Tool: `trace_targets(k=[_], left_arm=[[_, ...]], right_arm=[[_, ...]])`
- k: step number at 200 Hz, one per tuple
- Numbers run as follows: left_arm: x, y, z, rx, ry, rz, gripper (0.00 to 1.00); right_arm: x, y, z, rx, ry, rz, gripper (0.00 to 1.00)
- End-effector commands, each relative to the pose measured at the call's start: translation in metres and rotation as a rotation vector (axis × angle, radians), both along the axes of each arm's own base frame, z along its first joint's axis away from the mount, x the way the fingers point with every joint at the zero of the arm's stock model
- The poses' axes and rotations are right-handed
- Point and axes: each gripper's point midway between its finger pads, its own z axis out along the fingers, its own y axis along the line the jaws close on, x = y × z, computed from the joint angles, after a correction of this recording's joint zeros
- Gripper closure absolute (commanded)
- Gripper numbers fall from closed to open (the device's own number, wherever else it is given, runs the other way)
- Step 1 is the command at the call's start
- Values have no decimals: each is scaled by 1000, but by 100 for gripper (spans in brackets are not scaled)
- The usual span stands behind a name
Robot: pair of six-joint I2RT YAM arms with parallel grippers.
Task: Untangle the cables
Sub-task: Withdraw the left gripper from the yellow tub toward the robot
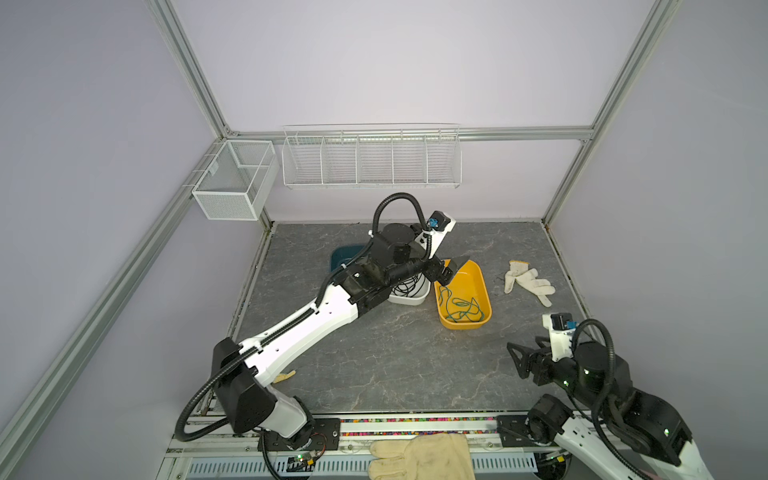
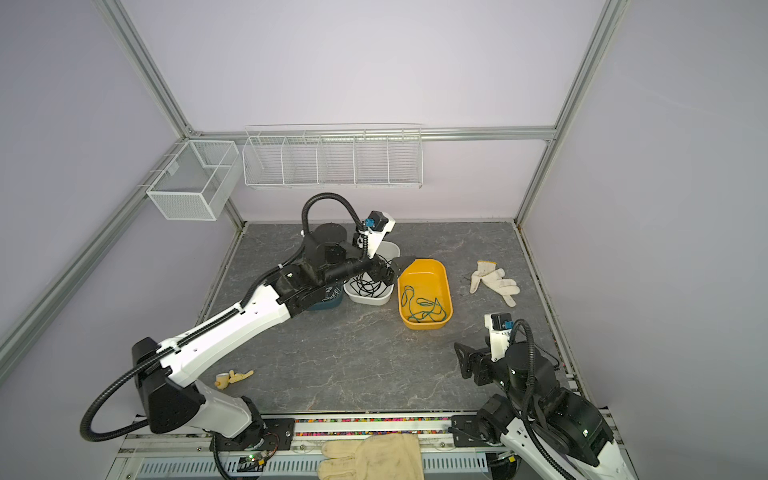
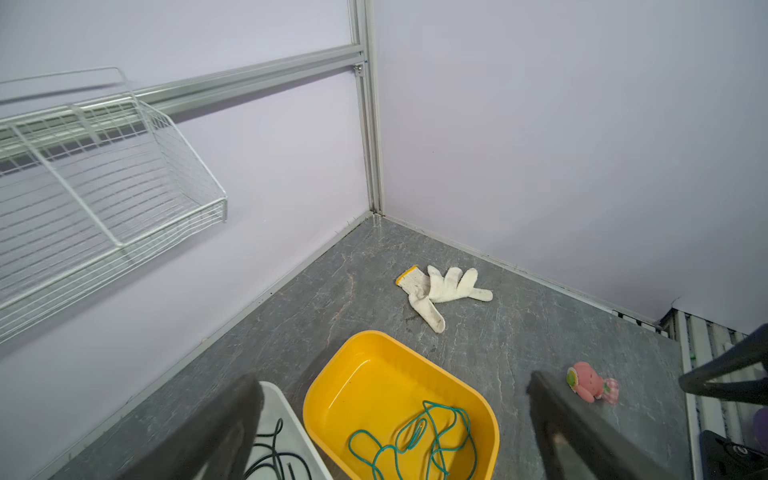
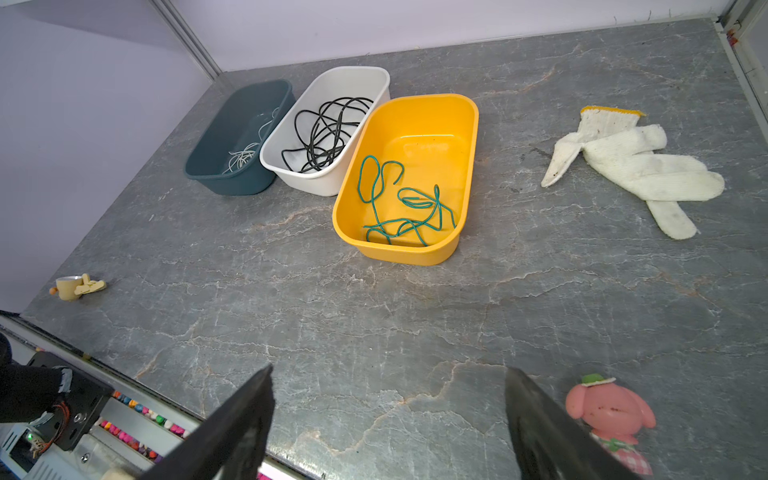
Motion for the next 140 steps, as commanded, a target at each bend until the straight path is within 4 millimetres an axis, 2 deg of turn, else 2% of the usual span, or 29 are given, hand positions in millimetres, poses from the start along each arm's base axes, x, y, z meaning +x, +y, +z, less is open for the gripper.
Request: trace_targets(k=[1,25,28,49,71,84,106,121,124,140], left_arm=[[0,33,-4,-4,9,112,1],[-3,87,-13,-27,12,301,1],[-4,93,-16,-27,11,320,1],[-9,138,-29,-27,9,454,1],[-16,178,-42,-29,25,568,1],[-21,197,-53,-33,44,611,1],[-29,218,-73,-16,101,631,1],[-26,234,-93,21,146,700,1],[-29,240,-90,8,144,710,1],[-25,261,-104,30,172,785,1]], right_arm=[[4,-3,1,9,-10,-32,12],[9,-7,-1,-2,-2,-78,12],[12,-4,4,15,-21,-75,12],[14,12,2,8,-5,2,12],[22,20,8,-39,-18,31,12],[30,19,11,-81,-24,14,12],[43,20,16,-135,-35,-4,12],[51,22,22,-132,-50,-22,12],[52,23,23,-127,-55,-25,12],[60,29,25,-101,-98,-29,12]])
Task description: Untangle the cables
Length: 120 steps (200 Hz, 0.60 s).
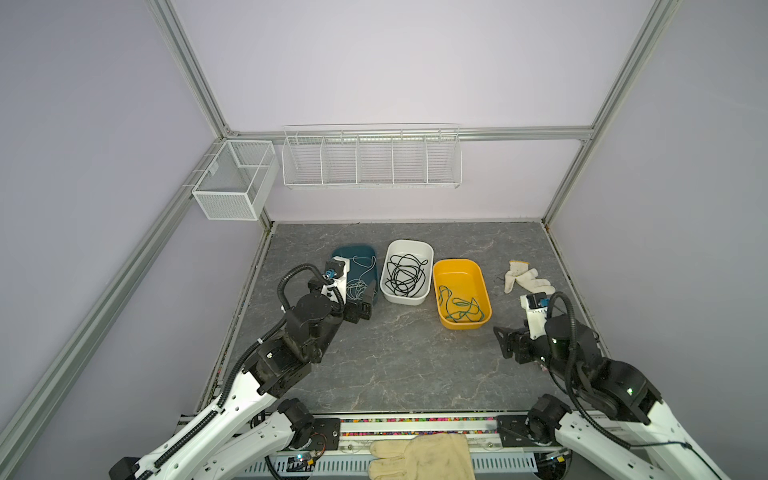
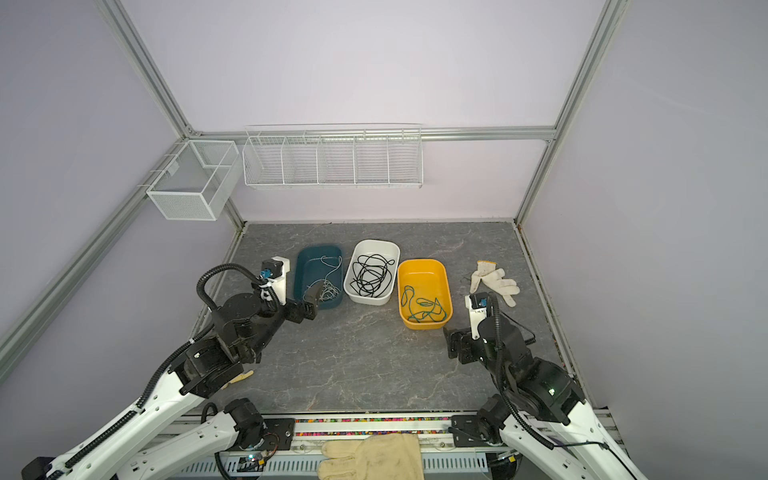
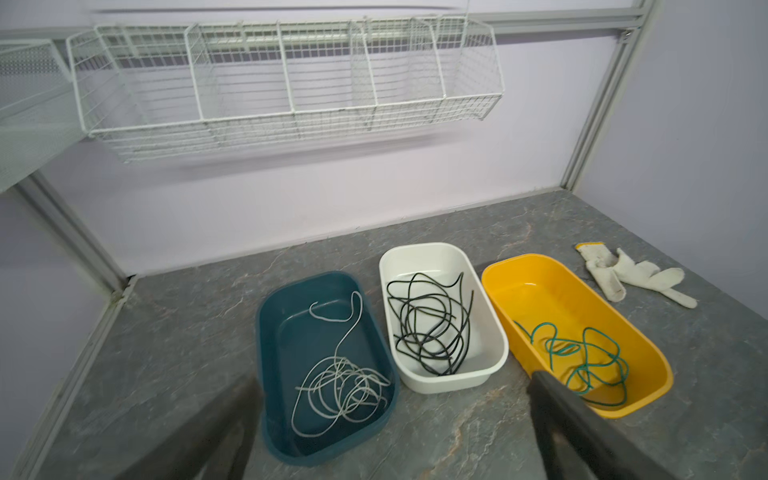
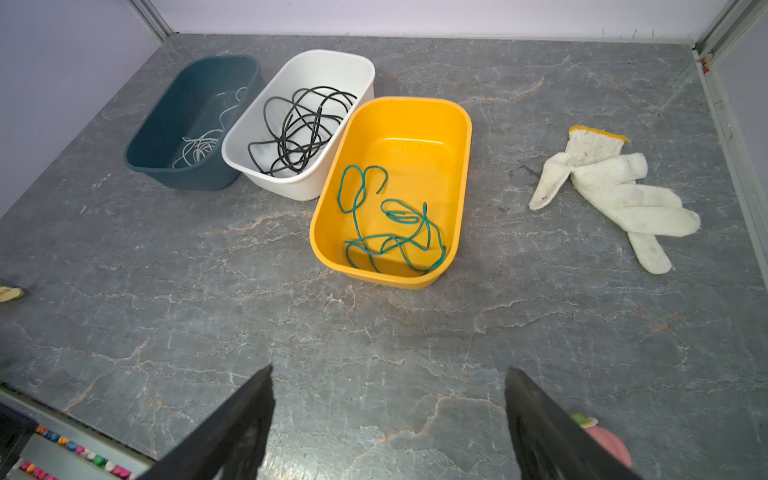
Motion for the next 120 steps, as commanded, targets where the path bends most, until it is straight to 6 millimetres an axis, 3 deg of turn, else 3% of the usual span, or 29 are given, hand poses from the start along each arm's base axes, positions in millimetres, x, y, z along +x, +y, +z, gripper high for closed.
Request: trace_targets(k=[1,39,81,120], left_arm=[[3,32,-35,32,106,129,1],[16,65,-73,11,199,277,1],[27,98,-94,39,128,411,1],[42,123,-109,52,81,500,1]], right_arm=[[16,6,23,34,-122,-11,12],[46,6,19,-26,-240,-76,11],[81,-2,1,-66,-273,-189,11],[115,-33,-26,-119,-236,-334,11]])
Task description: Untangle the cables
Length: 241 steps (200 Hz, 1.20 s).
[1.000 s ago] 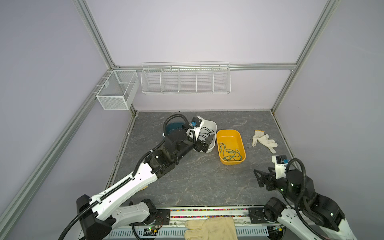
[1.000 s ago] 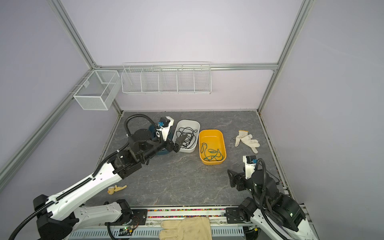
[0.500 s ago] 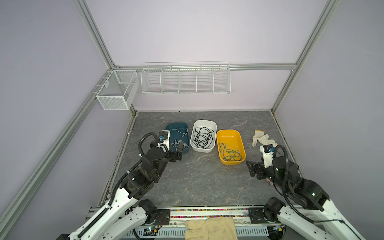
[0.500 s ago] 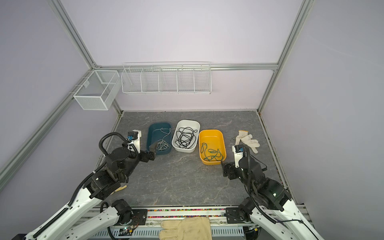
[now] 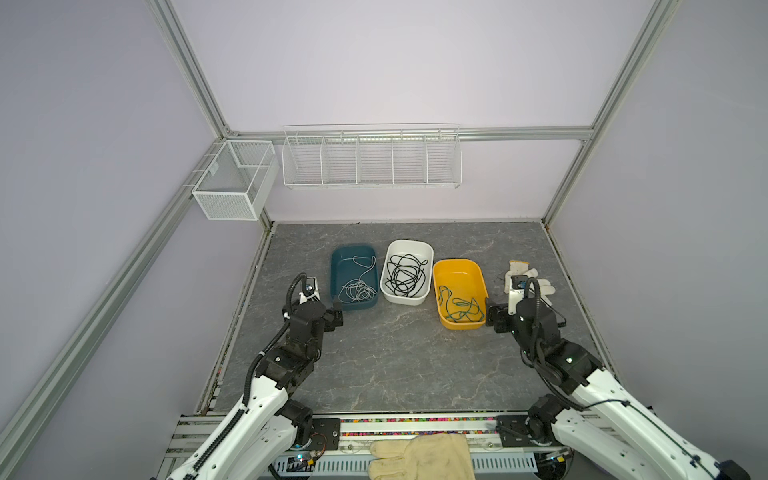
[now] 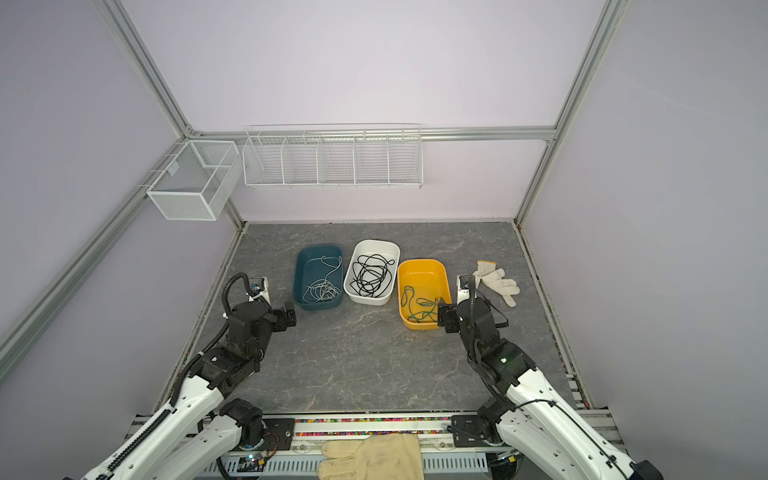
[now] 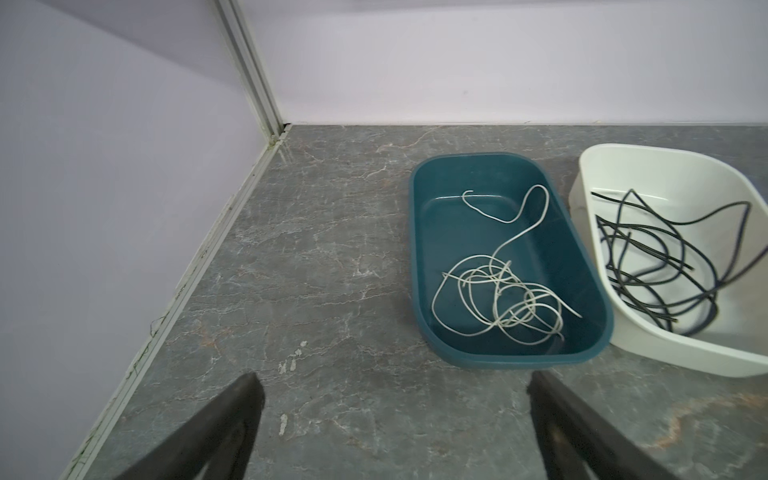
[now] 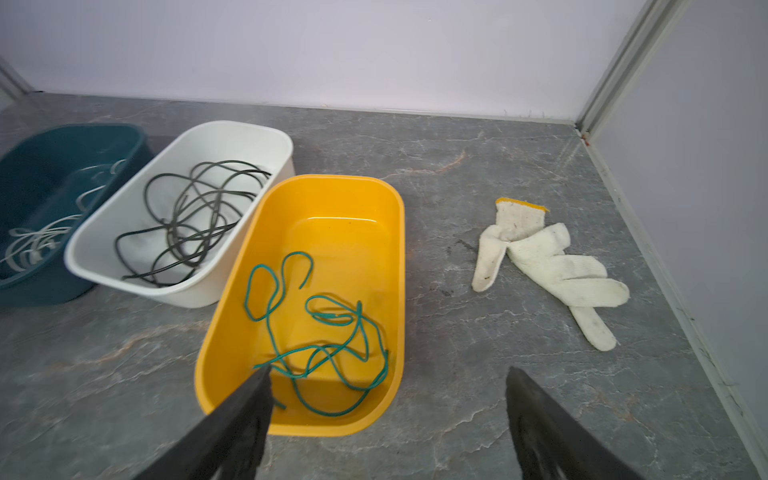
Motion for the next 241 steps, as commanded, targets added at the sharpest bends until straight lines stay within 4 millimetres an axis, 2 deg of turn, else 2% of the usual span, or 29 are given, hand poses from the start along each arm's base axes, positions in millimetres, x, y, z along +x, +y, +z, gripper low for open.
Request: trace_targets(k=[1,18,22,47,60,84,100,128,131,159,178,200,223,241], left_arm=[[13,16,14,-10,-108,73,1],[18,30,11,-18,-141,121,1],[21,31,3,-2,-126,120,1],[29,47,-5,68,-157,151,1],[34,61,-8,51,-161,196,1],[46,73,-4,30,-198,225,1],[57,76,-6,22,-212,229,1],[77,74,-24,24,-191,215,1],[79,73,-27,24,-187,213,1],[95,72,-45,8,-170,190,1],[104,69,-57,-16,-159,165,1],[112,65,-75,-15,-134,140,1],[118,64,-77,-12,-118,124,1],[114,78,-76,-18,-138,210,1]], right_arm=[[23,-20,5,-1,-66,-99,11],[35,-36,-2,24,-53,-160,11],[37,-39,-4,26,-52,-174,11],[50,-66,-16,-3,-34,-275,11],[57,-75,-24,-25,-17,-296,11],[69,-78,-36,-57,-4,-292,11],[76,-76,-42,-81,-10,-273,11],[84,-77,-53,-119,-25,-257,11],[84,-87,-54,-123,-24,-281,11],[83,-107,-55,-126,-77,-333,11],[90,-97,-63,-117,-63,-238,11],[96,-97,-65,-129,-94,-223,11],[105,-91,-75,-119,-93,-184,11],[112,-85,-81,-130,-105,-147,11]])
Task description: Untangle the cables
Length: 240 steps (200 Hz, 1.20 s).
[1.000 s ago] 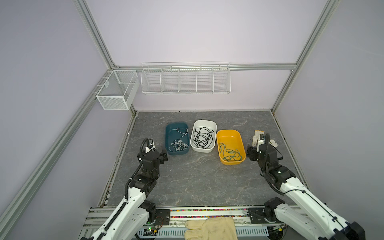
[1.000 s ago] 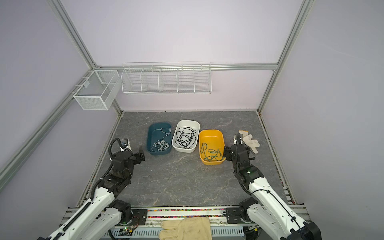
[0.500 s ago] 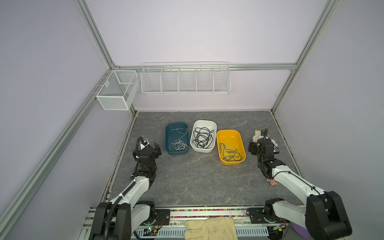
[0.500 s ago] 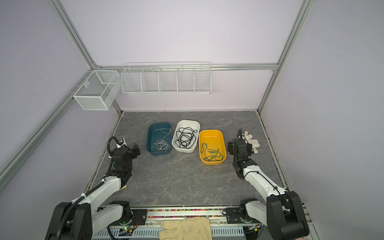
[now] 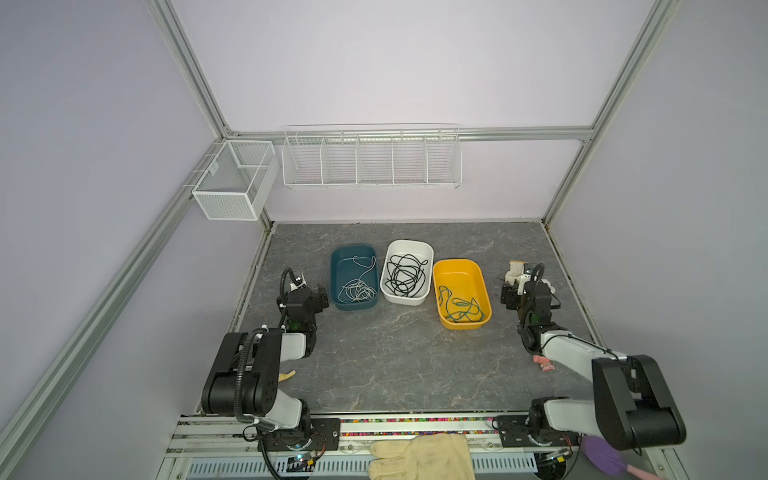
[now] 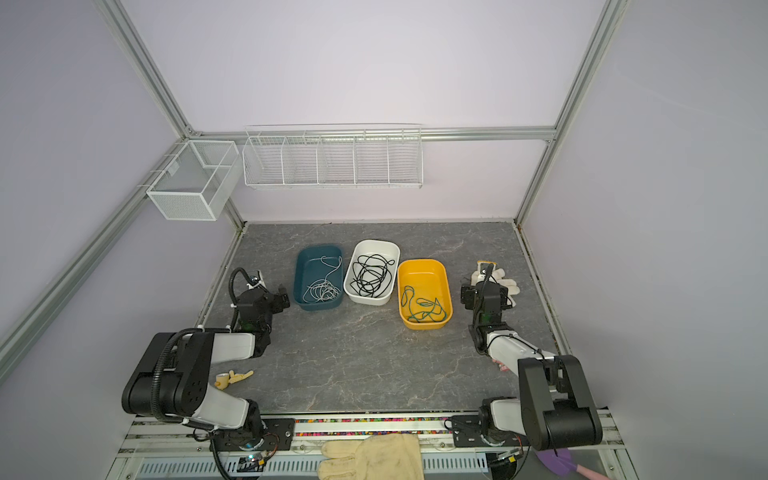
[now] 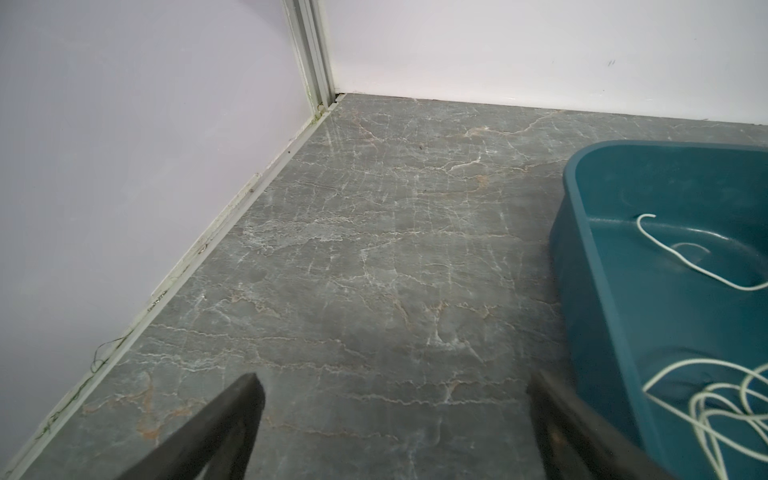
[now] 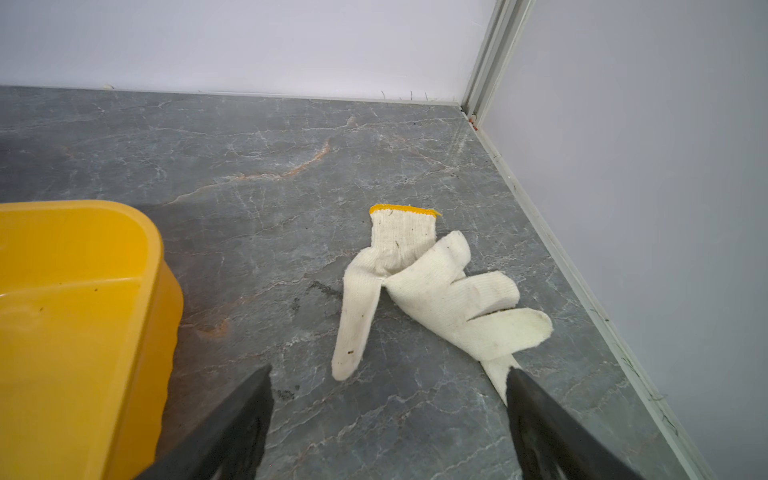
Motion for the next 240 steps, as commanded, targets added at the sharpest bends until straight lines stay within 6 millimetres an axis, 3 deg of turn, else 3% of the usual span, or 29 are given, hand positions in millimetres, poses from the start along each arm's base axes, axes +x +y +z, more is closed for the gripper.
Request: trace_targets(k=[1,63,240], left_arm=[[10,10,24,-18,-102,57,1],[9,11,27,-9,-143,60,1],[9,11,27,-7,-142,60,1]], right_arm=[[13,10,5,-22,-70,79,11],[22,1,-15,48,-17,71,11],[23,0,-14,49,-24,70,11]])
